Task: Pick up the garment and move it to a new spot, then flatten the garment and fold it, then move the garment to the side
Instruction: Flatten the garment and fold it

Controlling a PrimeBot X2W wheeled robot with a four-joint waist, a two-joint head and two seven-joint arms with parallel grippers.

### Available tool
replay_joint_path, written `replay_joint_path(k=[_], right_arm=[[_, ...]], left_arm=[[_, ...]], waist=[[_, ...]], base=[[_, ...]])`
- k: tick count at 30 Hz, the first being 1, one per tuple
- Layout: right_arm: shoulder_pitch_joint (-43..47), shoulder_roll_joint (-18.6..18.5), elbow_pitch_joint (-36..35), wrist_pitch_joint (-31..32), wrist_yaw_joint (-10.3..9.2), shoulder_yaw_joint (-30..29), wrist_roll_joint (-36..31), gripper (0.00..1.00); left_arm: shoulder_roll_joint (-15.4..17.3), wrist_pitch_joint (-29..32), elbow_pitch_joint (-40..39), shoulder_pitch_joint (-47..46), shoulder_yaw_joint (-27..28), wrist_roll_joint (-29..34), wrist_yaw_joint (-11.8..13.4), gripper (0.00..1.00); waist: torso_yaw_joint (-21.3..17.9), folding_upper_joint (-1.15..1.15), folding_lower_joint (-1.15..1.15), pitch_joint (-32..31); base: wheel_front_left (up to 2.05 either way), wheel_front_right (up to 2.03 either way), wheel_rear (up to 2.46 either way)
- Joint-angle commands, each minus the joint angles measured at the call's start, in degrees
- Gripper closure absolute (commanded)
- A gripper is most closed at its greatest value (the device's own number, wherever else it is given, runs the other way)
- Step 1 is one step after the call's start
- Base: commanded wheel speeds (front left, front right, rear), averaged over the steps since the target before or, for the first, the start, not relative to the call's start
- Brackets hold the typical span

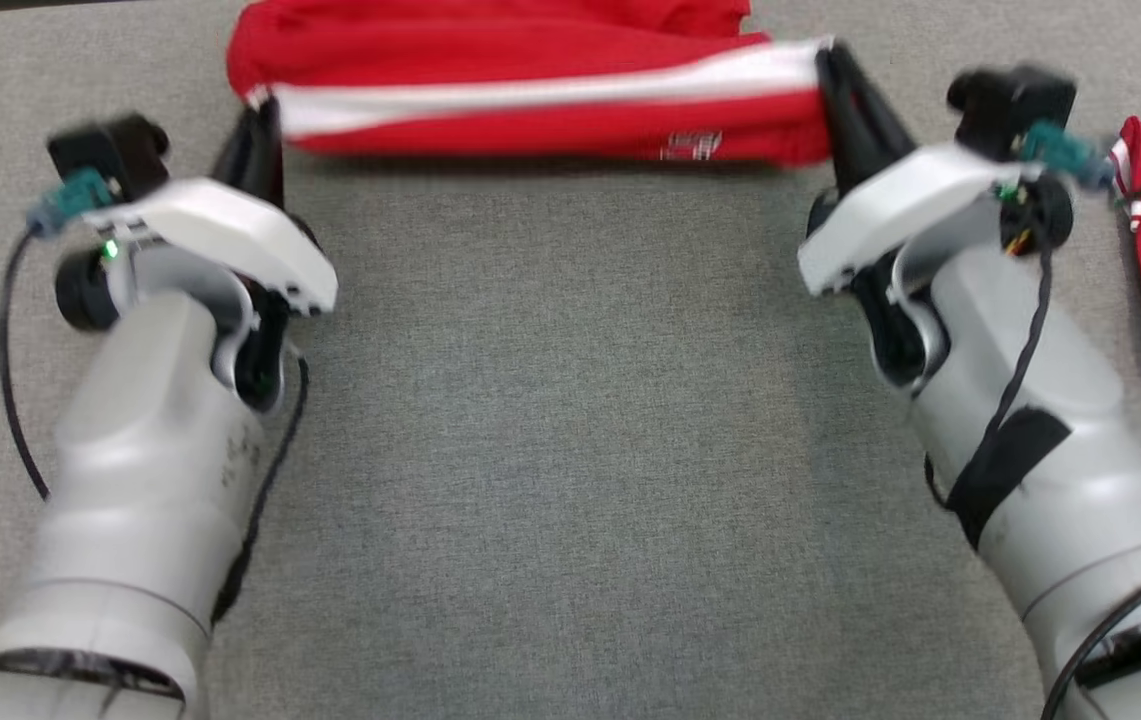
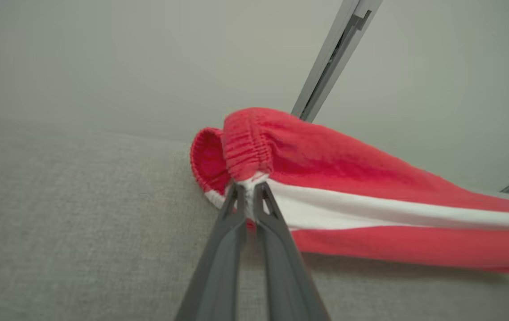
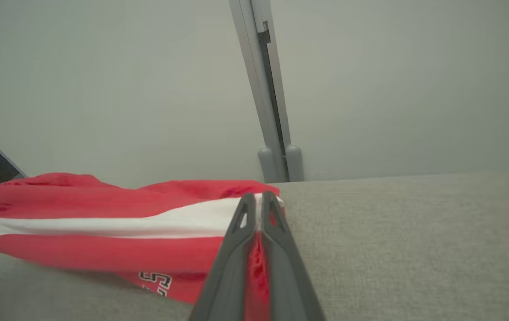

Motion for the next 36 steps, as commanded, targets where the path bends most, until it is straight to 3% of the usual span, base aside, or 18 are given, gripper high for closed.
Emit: replay_joint_path(k=[1, 7, 17, 25, 31, 36], right_arm=[[1.9, -0.27, 1.06, -0.89, -0.12, 0.34, 1.47, 1.0], [9.76, -0.79, -0.07, -1.79, -0.12, 2.03, 5.38, 1.0], [30.9, -4.03, -16.12, -1.76, -0.13, 0.66, 4.54, 1.0], [50.34, -5.69, -29.47, -1.73, -0.14, -3.07, 1.77, 1.0], [62.4, -7.72, -40.38, 2.82, -0.21, -7.91, -1.56, 1.0], [70.9, -6.89, -52.36, 9.96, -0.23, -12.4, -4.95, 1.0]], left_arm=[[0.06, -0.31, 0.5, 1.69, 0.44, -0.6, -0.22, 1.0], [-0.55, -0.34, -3.08, 9.57, 1.6, 0.3, -0.54, 1.0], [1.25, -0.31, -18.02, 30.03, -0.18, 3.35, -0.62, 1.0], [4.78, 0.59, -28.82, 47.03, -0.27, 0.95, -0.37, 1.0], [7.94, 7.62, -42.65, 58.56, 0.56, -0.72, 4.16, 1.0], [10.25, 15.89, -57.36, 67.12, 0.76, -1.69, 9.15, 1.0]], waist=[[0.29, 0.0, 0.0, -0.03], [0.67, 0.0, 0.0, -2.35], [0.21, 0.0, 0.0, -10.87], [-0.07, 0.0, 0.0, -18.0], [0.11, 0.0, 0.0, -21.71], [0.35, 0.0, 0.0, -23.19]], base=[[0.0, 0.0, 0.0], [0.0, 0.0, 0.0], [0.0, 0.0, 0.0], [0.0, 0.0, 0.0], [0.0, 0.0, 0.0], [0.0, 0.0, 0.0]])
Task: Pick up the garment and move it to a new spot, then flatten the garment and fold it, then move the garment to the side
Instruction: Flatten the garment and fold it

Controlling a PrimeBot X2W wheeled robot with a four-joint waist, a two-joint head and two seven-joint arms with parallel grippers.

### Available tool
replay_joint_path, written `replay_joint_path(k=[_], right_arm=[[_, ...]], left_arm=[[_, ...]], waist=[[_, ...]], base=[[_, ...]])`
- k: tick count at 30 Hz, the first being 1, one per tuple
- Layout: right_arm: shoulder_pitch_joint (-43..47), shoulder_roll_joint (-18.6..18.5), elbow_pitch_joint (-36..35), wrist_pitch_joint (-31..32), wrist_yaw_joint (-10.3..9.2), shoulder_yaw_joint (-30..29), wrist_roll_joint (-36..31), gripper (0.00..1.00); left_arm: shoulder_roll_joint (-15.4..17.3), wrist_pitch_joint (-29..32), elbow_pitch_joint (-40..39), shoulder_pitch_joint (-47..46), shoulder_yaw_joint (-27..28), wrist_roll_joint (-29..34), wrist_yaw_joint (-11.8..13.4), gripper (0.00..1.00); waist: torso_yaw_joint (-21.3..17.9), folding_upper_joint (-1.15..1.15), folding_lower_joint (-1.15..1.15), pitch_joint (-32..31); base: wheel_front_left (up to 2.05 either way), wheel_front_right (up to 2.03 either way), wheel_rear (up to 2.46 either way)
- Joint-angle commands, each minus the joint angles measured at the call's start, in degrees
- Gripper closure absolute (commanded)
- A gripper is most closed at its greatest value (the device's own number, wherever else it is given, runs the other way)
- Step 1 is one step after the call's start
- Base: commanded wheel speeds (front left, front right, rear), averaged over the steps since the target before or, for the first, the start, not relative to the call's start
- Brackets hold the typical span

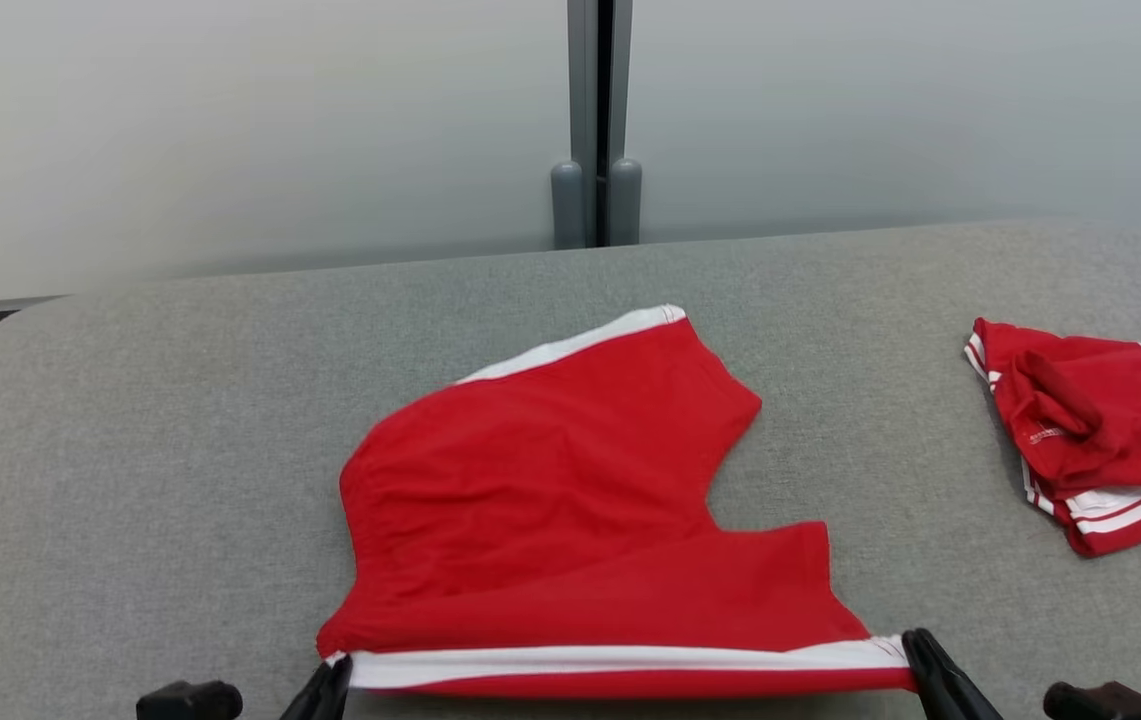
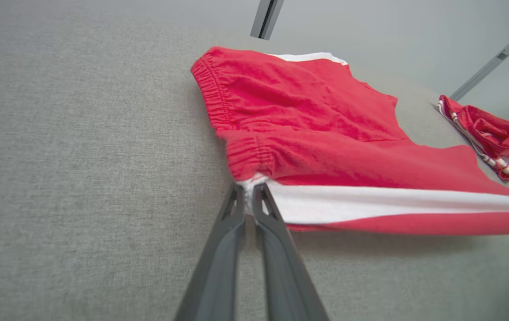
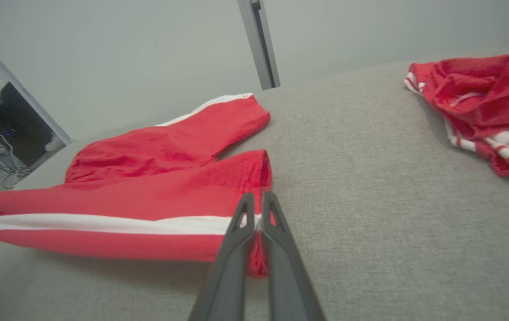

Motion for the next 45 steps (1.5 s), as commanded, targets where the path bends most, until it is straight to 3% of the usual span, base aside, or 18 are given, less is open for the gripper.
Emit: replay_joint_path(k=[1, 6, 11, 19, 30, 38, 45], right_arm=[[1.6, -0.46, -1.77, 1.13, -0.36, -1.71, -0.79, 1.0], [6.08, 1.03, -11.06, 6.81, -0.35, -4.96, -2.94, 1.0], [4.04, 1.79, -13.04, 9.18, -0.35, -7.32, -3.54, 1.0], [-8.83, 0.68, -9.08, 9.42, -0.35, -9.23, -3.13, 1.0], [-38.55, -4.21, 7.56, 10.19, -0.28, -2.68, -0.5, 1.0], [-53.12, -5.52, 23.3, 6.72, -0.27, 4.11, 3.17, 1.0], [-60.74, -5.91, 32.55, 1.91, -0.27, 10.64, 6.35, 1.0]], left_arm=[[1.36, 0.82, -2.04, 1.39, 1.15, -0.31, 1.61, 1.0], [2.8, 6.77, -12.89, 6.44, 1.05, -0.62, 5.73, 1.0], [2.3, 8.63, -16.43, 5.33, 1.19, -1.05, 7.36, 1.0], [0.75, 9.42, -12.96, -4.94, 1.27, -3.29, 4.47, 1.0], [-1.95, 8.89, -0.38, -24.35, 1.54, -6.67, -1.6, 1.0], [-3.09, 6.6, 5.91, -30.7, 1.97, -7.33, -3.65, 1.0], [-3.86, 6.32, 8.7, -32.76, 1.41, -8.07, -4.66, 1.0]], waist=[[0.15, 0.0, 0.0, -0.41], [0.62, 0.0, 0.0, -0.82], [1.86, 0.0, 0.0, 0.47], [4.39, 0.0, 0.0, 8.89], [7.52, 0.0, 0.0, 22.22], [9.65, 0.0, 0.0, 25.25], [10.47, 0.0, 0.0, 25.83]], base=[[0.0, 0.0, 0.0], [0.0, 0.0, 0.0], [0.0, 0.0, 0.0], [0.0, 0.0, 0.0], [0.0, 0.0, 0.0], [0.0, 0.0, 0.0], [0.0, 0.0, 0.0]])
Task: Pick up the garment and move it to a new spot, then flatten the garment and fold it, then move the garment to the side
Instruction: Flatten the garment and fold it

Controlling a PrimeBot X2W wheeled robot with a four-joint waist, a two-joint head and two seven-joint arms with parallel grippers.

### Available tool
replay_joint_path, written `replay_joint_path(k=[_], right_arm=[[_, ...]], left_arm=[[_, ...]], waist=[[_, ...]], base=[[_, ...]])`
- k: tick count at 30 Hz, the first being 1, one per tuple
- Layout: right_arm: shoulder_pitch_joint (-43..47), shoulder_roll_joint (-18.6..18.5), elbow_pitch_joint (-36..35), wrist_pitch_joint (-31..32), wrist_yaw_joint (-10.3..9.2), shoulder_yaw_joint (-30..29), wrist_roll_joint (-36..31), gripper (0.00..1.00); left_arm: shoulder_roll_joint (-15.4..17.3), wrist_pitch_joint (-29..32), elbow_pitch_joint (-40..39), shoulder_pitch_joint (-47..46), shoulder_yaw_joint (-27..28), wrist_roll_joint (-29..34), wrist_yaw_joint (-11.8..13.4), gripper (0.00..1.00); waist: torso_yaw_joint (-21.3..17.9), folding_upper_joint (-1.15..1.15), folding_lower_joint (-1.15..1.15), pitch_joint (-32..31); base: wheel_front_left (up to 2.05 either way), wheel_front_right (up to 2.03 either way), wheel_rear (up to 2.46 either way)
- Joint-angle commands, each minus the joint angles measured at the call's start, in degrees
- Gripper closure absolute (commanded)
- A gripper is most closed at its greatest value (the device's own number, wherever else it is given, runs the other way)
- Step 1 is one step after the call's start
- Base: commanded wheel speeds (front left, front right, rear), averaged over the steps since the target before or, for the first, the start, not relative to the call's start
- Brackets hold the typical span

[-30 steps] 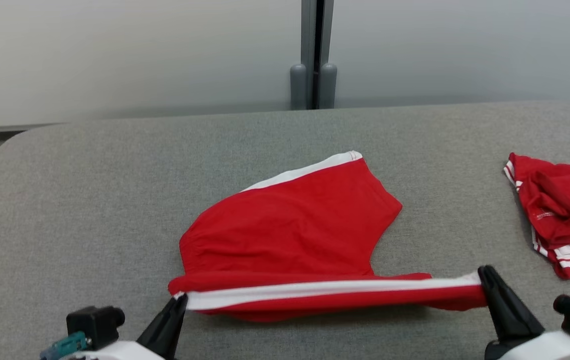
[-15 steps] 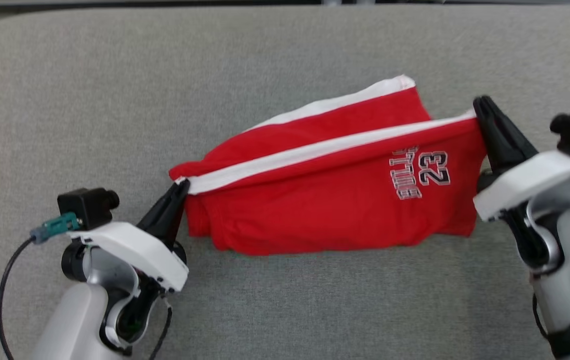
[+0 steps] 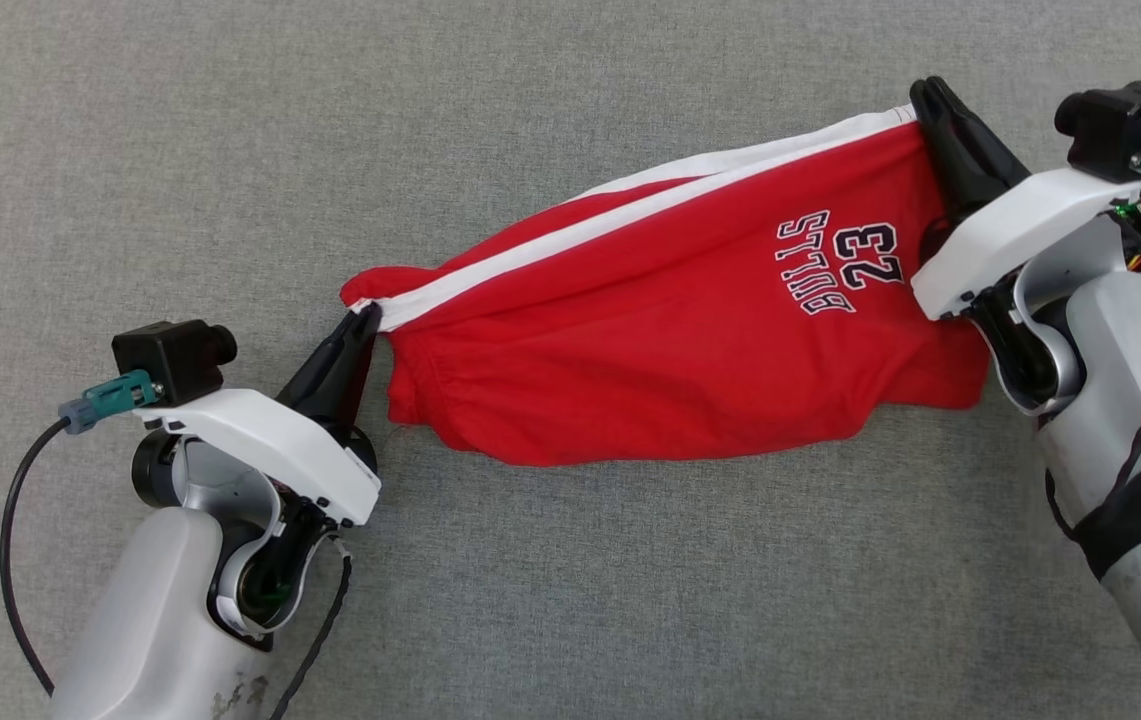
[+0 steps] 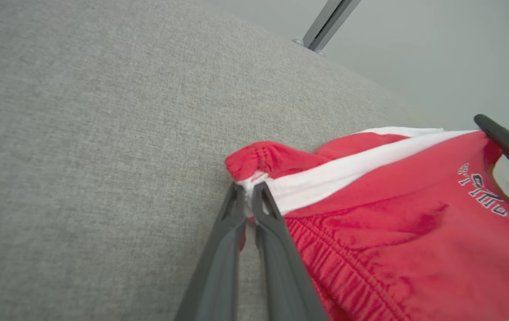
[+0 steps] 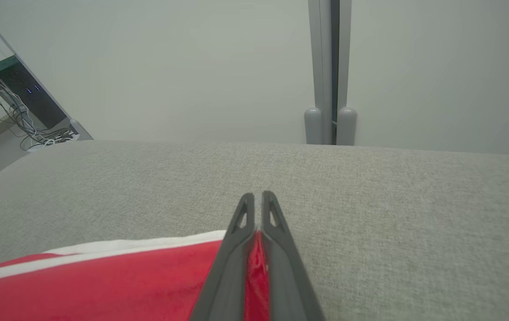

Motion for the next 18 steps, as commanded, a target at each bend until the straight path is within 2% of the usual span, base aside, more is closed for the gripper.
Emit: replay_joint_path(k=[1, 2, 3, 4, 11, 14, 17, 18], right_arm=[[-1.8, -0.67, 1.56, -1.37, -0.15, 1.02, 0.77, 1.0], [-2.48, -0.67, 2.58, -2.07, -0.15, 1.95, 1.15, 0.86], [-3.06, -0.53, 3.52, -2.83, -0.15, 2.94, 1.54, 0.54], [-4.19, -0.66, 4.71, -5.64, -0.15, 4.41, 1.84, 0.0], [-2.85, -1.19, 4.9, -13.89, -0.13, 7.34, -0.04, 0.0], [-0.52, -1.33, 2.16, -14.63, -0.13, 5.69, -2.14, 0.0], [3.35, -1.03, -4.1, -14.65, -0.13, 1.87, -5.56, 0.0], [3.35, -1.03, -4.1, -14.65, -0.13, 1.87, -5.56, 0.0]], left_arm=[[0.25, -0.17, 0.66, -0.98, 0.04, -0.23, -0.35, 1.0], [0.12, -0.4, 0.94, -1.14, -0.11, -0.25, -0.46, 0.61], [0.18, -1.07, 1.09, -1.4, -0.11, 0.29, -0.38, 0.0], [-0.2, -2.25, 1.28, -1.57, -0.28, 0.52, -0.84, 0.0], [-0.92, -13.83, -0.78, 0.1, 1.69, 4.27, 0.43, 0.0], [-1.09, -19.05, -2.2, 1.24, 2.56, 6.55, 1.82, 0.0], [-0.88, -21.95, -4.5, 2.06, 3.84, 9.41, 3.6, 0.0], [-0.88, -21.95, -4.5, 2.06, 3.84, 9.41, 3.6, 0.0]], waist=[[0.03, 0.0, 0.0, 0.08], [0.1, 0.0, 0.0, 0.07], [0.11, 0.0, 0.0, 0.01], [0.05, 0.0, 0.0, -0.22], [-1.08, 0.0, 0.0, -2.2], [-2.01, 0.0, 0.0, -3.42], [-3.17, 0.0, 0.0, -4.65], [-3.17, 0.0, 0.0, -4.65]], base=[[0.0, 0.0, 0.0], [0.0, 0.0, 0.0], [0.0, 0.0, 0.0], [0.0, 0.0, 0.0], [0.0, 0.0, 0.0], [0.0, 0.0, 0.0], [0.0, 0.0, 0.0], [0.0, 0.0, 0.0]])
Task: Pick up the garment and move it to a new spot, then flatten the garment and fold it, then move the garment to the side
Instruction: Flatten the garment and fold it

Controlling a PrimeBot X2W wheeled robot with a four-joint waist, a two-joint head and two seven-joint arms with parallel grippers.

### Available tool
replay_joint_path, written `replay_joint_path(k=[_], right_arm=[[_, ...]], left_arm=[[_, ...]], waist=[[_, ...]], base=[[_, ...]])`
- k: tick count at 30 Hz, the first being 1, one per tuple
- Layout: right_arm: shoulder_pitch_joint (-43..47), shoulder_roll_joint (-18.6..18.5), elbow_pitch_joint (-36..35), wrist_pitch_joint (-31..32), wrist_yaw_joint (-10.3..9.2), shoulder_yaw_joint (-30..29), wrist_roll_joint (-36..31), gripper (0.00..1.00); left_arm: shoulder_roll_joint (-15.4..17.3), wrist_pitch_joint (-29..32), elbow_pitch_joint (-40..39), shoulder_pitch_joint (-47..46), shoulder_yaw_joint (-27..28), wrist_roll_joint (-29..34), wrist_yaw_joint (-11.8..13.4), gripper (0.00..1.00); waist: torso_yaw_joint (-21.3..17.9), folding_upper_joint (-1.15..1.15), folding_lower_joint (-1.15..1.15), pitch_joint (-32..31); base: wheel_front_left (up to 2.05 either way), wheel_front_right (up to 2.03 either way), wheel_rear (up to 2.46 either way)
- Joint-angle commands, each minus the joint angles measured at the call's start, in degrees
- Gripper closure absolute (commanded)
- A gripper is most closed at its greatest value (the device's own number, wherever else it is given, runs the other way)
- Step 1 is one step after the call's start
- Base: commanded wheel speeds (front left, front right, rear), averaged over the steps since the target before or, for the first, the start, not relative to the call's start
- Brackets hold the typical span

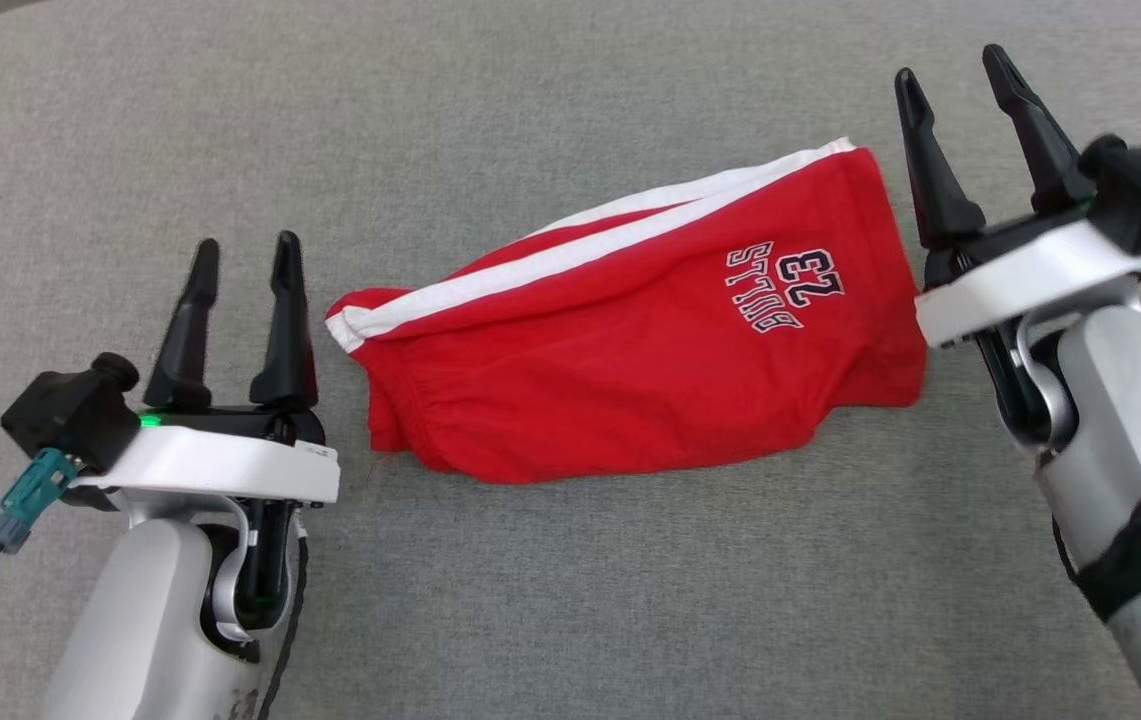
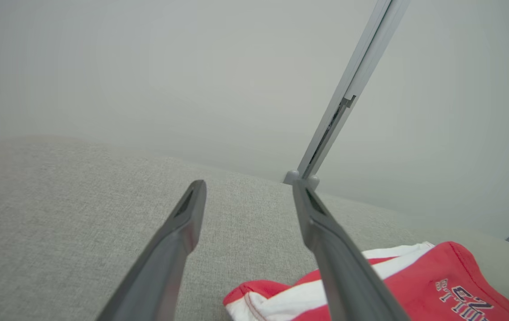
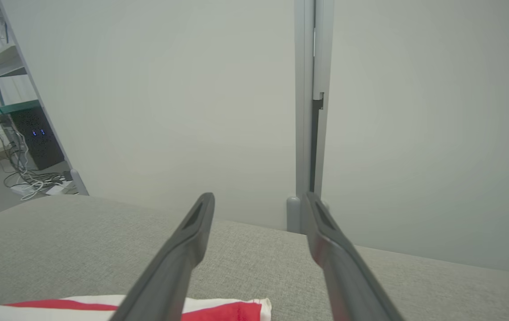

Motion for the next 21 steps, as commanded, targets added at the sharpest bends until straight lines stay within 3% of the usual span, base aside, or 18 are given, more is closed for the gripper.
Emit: replay_joint_path(k=[1, 12, 21], right_arm=[[3.82, 0.37, -2.93, -0.28, -0.11, -1.79, -1.8, 0.0], [20.25, 2.88, -15.23, -0.3, -0.11, -9.05, -7.05, 0.0], [32.47, 5.02, -20.99, 1.36, -0.11, -12.75, -8.84, 0.0]], left_arm=[[0.45, -0.68, -1.21, 1.11, 0.87, 1.84, 0.92, 0.0], [2.15, -1.22, -3.1, 7.27, 3.65, 10.43, 2.8, 0.0], [2.64, -1.24, -2.22, 12.25, 2.28, 13.52, 2.19, 0.0]], waist=[[-1.22, 0.0, 0.0, -1.36], [-5.13, 0.0, 0.0, -6.04], [-6.65, 0.0, 0.0, -8.84]], base=[[0.0, 0.0, 0.0], [0.0, 0.0, 0.0], [0.0, 0.0, 0.0]])
